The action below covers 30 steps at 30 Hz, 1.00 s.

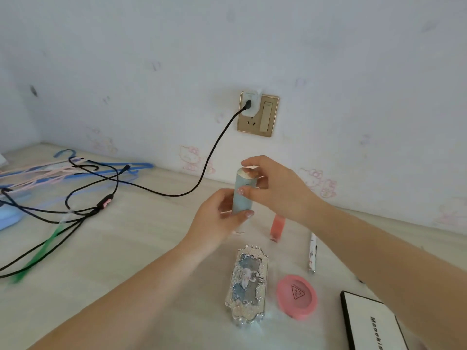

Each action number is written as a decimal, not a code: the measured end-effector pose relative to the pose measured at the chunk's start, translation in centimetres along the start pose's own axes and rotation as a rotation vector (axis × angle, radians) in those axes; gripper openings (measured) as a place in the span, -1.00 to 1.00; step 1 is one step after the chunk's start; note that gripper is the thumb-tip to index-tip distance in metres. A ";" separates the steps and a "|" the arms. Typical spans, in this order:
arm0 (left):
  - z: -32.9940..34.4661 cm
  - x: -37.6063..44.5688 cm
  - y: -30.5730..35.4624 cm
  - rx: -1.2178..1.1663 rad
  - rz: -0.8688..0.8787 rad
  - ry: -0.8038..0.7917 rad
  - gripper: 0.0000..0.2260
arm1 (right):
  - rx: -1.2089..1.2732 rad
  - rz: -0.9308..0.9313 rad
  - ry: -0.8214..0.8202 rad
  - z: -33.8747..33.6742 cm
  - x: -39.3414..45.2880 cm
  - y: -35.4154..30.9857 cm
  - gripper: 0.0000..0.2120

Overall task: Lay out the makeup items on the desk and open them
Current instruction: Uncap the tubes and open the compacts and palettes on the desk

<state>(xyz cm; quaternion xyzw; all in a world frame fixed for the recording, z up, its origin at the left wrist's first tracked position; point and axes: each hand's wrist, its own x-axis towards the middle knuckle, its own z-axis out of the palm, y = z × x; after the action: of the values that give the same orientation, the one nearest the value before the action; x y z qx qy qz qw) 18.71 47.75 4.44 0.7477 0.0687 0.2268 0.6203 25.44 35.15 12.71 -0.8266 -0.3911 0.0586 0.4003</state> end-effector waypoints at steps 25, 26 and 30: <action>-4.4 -4.0 7.1 0.038 0.100 0.063 -0.76 | 0.614 0.012 0.268 4.2 -3.2 -6.5 -0.87; -4.5 -3.4 7.0 0.044 0.098 0.064 -0.74 | 0.626 0.010 0.276 4.5 -2.6 -6.3 -0.87; -4.7 -1.3 5.2 0.086 0.052 0.071 -0.74 | 0.720 0.026 0.356 5.1 0.0 -5.6 -0.90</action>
<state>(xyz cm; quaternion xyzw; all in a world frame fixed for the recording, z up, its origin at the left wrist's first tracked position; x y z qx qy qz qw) 14.64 50.36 9.66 0.7667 0.0807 0.2660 0.5788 20.00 40.38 13.20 -0.6357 -0.2597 0.0530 0.7250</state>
